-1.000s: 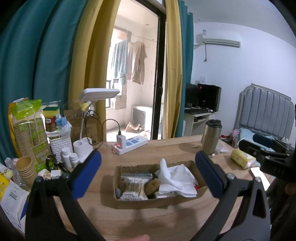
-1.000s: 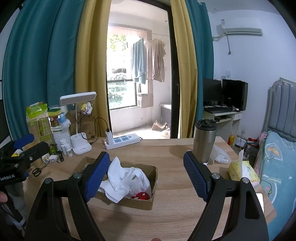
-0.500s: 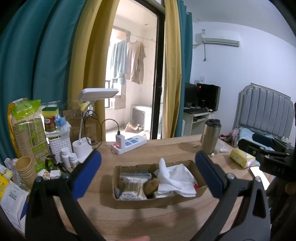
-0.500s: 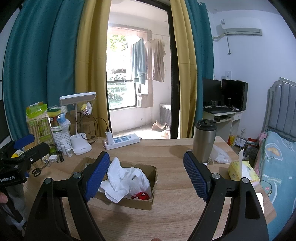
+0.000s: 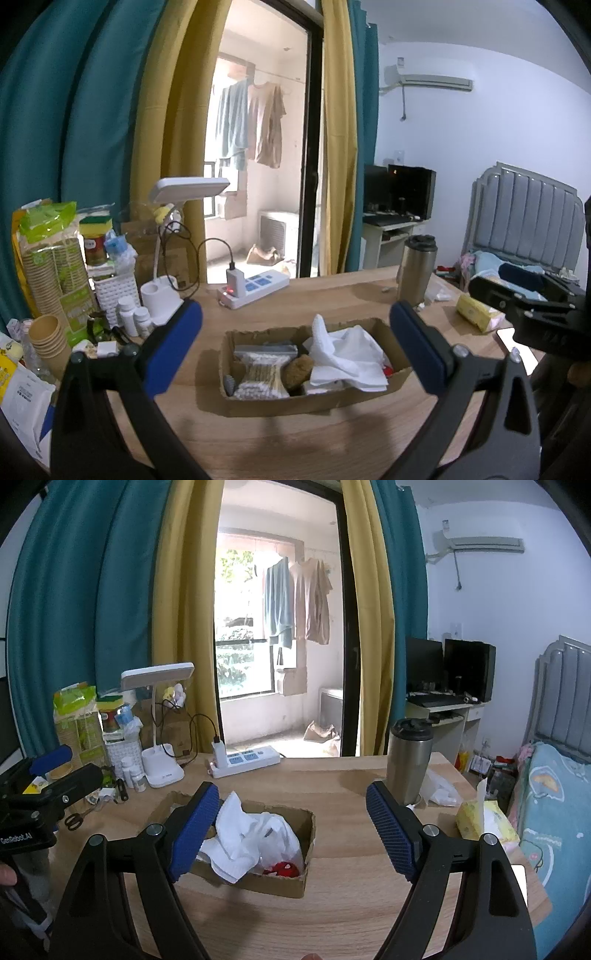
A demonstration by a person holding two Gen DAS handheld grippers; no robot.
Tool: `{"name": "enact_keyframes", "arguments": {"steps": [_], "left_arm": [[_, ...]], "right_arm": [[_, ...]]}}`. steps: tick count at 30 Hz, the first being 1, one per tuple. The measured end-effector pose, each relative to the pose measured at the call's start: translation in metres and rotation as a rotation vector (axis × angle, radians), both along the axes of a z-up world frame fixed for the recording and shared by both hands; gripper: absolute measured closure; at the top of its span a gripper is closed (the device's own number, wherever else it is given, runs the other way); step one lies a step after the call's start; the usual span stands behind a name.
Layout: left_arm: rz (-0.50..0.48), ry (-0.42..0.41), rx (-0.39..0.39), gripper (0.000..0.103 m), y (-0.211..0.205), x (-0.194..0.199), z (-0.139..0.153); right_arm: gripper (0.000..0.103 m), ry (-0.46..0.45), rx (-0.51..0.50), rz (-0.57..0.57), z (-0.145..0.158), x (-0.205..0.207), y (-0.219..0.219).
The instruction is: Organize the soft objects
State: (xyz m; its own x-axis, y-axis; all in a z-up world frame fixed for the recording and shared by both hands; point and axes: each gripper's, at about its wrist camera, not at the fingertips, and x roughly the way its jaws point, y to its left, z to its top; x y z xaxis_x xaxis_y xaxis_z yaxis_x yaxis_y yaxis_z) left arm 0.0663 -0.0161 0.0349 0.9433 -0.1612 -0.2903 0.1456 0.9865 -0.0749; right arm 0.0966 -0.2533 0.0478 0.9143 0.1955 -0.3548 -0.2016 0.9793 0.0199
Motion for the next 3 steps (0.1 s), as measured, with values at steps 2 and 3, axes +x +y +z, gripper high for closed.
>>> {"name": "enact_keyframes", "arguments": {"steps": [2,3], "left_arm": [[0.002,-0.003,0.001,0.001,0.0003,-0.0008,-0.0009],[0.0,-0.001,-0.004,0.001,0.0015,-0.0004,-0.0012]], "right_arm": [[0.018,-0.001,-0.001,0.001,0.0007,0.0003,0.0004],[0.018,-0.002,-0.001,0.001,0.0006,0.0005,0.0004]]}}
